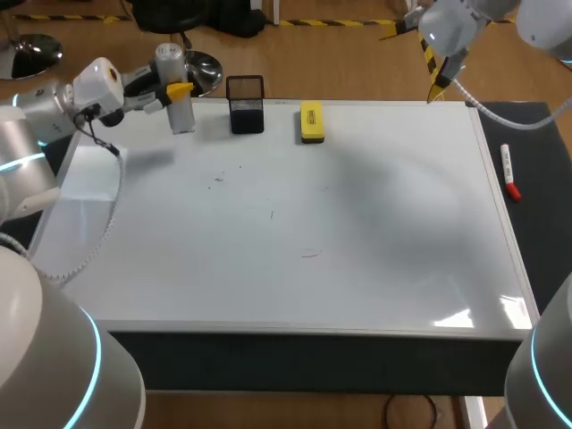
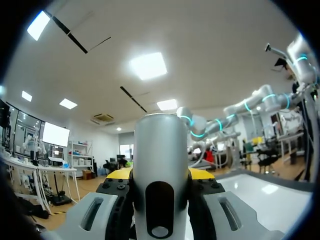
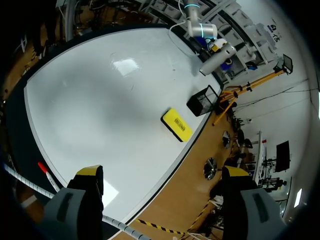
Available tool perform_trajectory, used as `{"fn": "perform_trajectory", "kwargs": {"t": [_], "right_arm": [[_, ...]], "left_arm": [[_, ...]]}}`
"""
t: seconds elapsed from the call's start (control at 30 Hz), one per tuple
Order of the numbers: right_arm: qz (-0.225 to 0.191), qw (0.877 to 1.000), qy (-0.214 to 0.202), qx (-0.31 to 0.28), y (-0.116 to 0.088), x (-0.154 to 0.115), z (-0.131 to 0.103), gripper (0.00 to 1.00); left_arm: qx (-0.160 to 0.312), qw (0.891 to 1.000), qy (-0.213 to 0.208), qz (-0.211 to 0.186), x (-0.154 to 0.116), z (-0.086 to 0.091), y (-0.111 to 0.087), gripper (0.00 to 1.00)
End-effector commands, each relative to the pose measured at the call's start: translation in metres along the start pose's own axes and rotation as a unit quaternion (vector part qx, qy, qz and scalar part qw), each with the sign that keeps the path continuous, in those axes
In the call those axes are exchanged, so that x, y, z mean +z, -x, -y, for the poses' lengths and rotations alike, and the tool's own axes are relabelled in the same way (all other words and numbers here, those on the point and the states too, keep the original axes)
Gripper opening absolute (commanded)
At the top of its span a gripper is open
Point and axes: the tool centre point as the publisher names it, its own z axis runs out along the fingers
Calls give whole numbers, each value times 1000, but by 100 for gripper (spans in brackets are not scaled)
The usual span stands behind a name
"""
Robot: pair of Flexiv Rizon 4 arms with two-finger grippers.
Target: Pick up the inspection probe, press it on each red-marked spot on the whiteboard one by one, put down the probe, pick up the eraser, and wipe off all the red marks.
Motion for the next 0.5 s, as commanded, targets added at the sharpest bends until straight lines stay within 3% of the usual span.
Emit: {"fn": "perform_trajectory", "kwargs": {"t": [0.03, 0.33, 0.5], "right_arm": [[-2, 1000, -1, -1, 0, -1, 0, 100], [-2, 1000, -1, -1, 0, -1, 0, 100], [-2, 1000, -1, -1, 0, -1, 0, 100]], "left_arm": [[0, 999, -10, -39, 25, 6, 26, 0], [15, 995, -7, -100, 78, 24, 55, 0], [-5, 991, -33, -128, 99, 24, 63, 0]]}}
